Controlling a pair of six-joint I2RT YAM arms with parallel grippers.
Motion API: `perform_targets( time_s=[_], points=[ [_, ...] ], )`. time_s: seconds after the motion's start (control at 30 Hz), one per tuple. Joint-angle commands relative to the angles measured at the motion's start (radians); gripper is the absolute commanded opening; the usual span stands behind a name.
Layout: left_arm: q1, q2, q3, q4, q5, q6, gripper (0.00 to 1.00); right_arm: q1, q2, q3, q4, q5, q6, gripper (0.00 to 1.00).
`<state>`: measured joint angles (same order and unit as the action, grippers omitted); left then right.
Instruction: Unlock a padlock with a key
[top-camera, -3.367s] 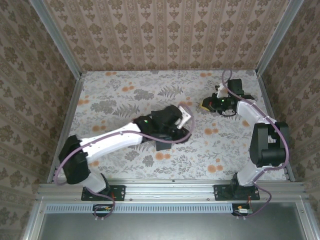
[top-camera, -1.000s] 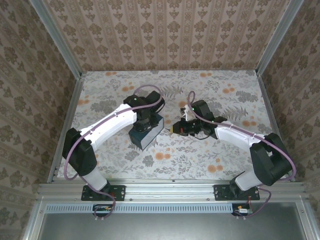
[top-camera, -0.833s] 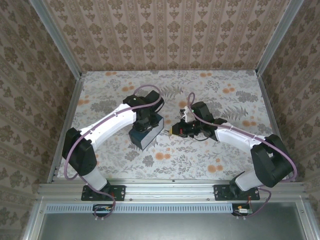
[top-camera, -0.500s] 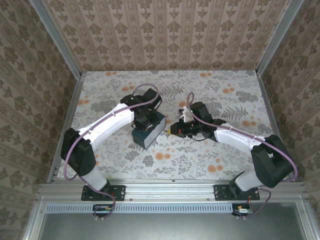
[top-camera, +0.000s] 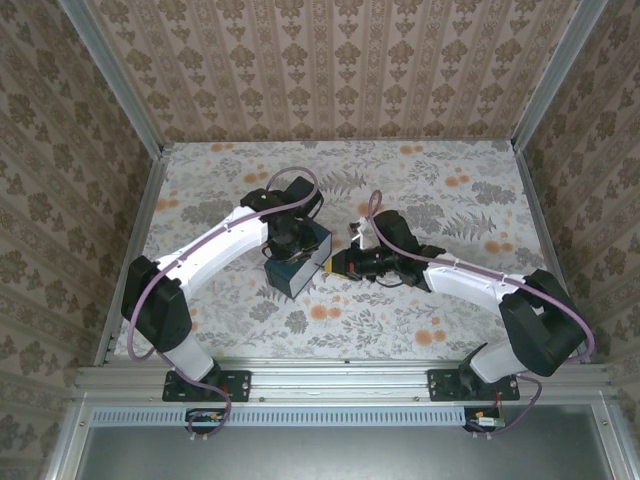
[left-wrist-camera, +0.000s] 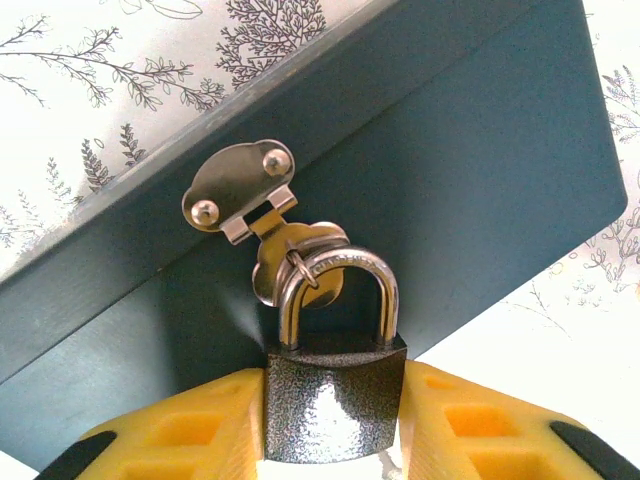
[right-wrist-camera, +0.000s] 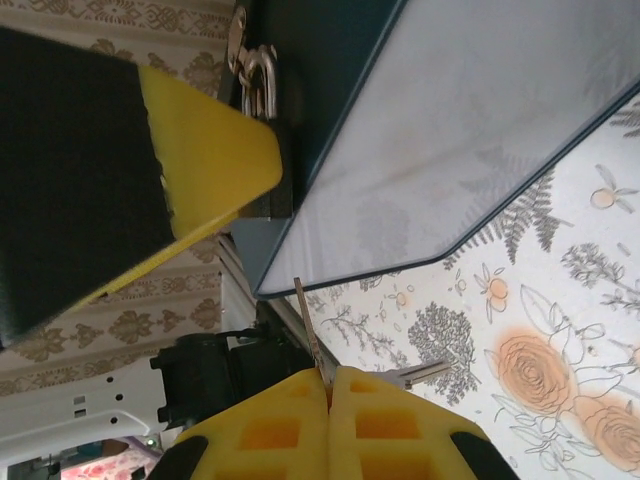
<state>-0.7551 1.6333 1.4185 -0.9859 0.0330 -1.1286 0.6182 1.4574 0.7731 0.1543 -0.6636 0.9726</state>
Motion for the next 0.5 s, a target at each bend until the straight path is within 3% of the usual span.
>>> perform_targets(
  time_s=[0.0,0.47],
  points=[
    [0.011,0.001,-0.019,0.001,0.019,-0.007,0.32,0.025,-0.016,-0.034,0.104,0.029,0.095,0.00],
    [0.024,-0.081,-0.107,0.082,0.035,-0.180,0.25,0.040,0.013,-0.167,0.442,0.167,0.394,0.00]
  ],
)
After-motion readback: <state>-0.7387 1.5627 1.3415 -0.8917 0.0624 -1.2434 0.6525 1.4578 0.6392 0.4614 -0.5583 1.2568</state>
